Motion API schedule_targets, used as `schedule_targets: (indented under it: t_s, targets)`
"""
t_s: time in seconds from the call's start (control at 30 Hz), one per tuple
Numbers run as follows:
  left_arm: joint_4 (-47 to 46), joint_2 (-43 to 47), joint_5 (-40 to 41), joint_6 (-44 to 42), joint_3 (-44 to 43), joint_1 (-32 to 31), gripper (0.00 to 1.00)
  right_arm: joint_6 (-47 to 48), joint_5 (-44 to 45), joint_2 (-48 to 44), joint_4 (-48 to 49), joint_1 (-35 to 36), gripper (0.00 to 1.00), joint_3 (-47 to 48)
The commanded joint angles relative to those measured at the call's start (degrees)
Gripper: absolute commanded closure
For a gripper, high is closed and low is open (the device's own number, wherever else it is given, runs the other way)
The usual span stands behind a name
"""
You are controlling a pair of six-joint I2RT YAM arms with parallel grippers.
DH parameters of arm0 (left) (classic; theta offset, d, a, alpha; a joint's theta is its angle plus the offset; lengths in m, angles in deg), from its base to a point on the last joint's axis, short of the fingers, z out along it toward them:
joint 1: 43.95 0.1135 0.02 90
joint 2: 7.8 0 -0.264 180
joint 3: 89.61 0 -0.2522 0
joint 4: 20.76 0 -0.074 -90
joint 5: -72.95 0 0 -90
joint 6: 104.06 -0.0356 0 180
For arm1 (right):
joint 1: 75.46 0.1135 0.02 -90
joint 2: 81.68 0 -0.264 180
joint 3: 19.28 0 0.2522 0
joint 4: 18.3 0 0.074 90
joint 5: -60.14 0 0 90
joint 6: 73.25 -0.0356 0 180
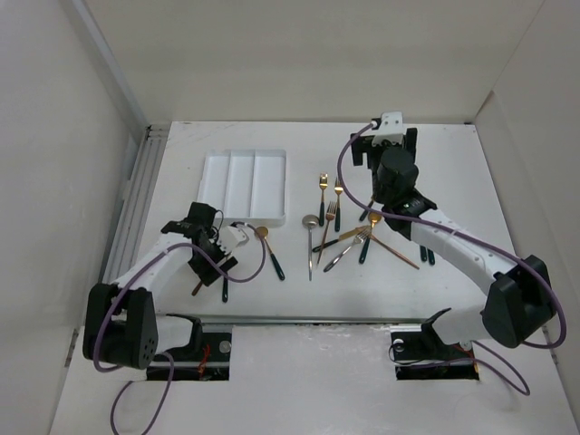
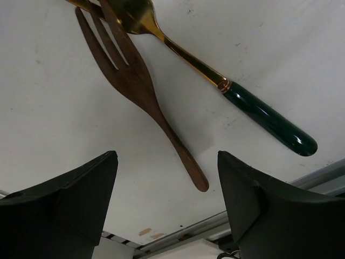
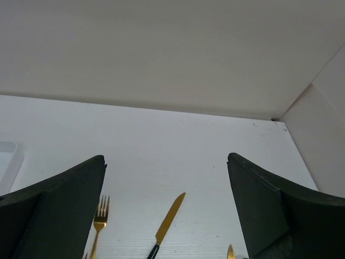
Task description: Sort the eating utensils into containers
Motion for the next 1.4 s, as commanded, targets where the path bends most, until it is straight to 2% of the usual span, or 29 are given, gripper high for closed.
schedule_targets:
  t_s: [0.0, 0.1, 0.23, 0.37, 0.5, 0.53, 0.63, 0.67, 0.87, 1.13, 1.23, 1.37]
  targets:
    - [2.12, -2.44, 0.93, 0.98, -1.75, -0.18, 0.29, 0.43, 2.42, -0.17, 1.05, 1.55, 0.00, 0.28]
    - [0.64, -4.72, 2.15, 2.29, -1.23, -0.71, 0.30, 0.43, 3.56, -0.78, 1.05, 2.17, 0.00, -0.42]
    - [-2.70, -8.07, 7.42, 3.79, 1.14, -0.71, 0.38, 0.96, 4.09, -1.40, 1.05, 2.17, 0.00, -1.65]
    - [-2.71, -11.06, 5.33, 4.41, 1.15, -0.71, 0.47, 2.10, 4.61, -1.92, 1.05, 2.17, 0.00, -1.65]
    - [-3.23, -14.30, 4.01, 6.60, 0.62, -0.71, 0.66, 3.16, 5.93, -0.87, 1.05, 2.17, 0.00, -1.04]
    - [-3.24, -15.27, 4.01, 6.61, 0.62, -0.71, 0.76, 3.16, 5.94, -0.35, 1.05, 2.17, 0.00, -1.04]
    - [-3.76, -17.92, 3.31, 8.27, -0.61, -0.71, 0.89, 3.77, 6.47, -0.34, 1.05, 2.17, 0.00, -0.42]
    - [-3.77, -18.61, 3.31, 8.80, -0.61, -0.71, 1.00, 4.38, 6.47, 0.18, 1.05, 2.17, 0.00, -0.42]
    - [-3.77, -18.62, 2.78, 9.86, -1.14, -0.71, 1.00, 4.39, 6.47, 0.80, 1.05, 2.17, 0.00, 0.10]
    - [-0.07, -13.44, -2.13, 12.85, -11.15, 0.61, 1.00, 3.86, 5.94, 0.80, 1.58, 2.17, 0.00, 0.63]
    - [2.56, -9.40, -6.09, 12.32, -16.16, 0.61, 1.00, 3.86, 5.94, 1.32, 1.58, 2.17, 0.00, 0.63]
    - [3.71, -6.23, -17.57, 10.91, -23.71, 4.11, 1.00, 3.33, 4.89, 1.33, 1.58, 2.17, 0.00, 1.16]
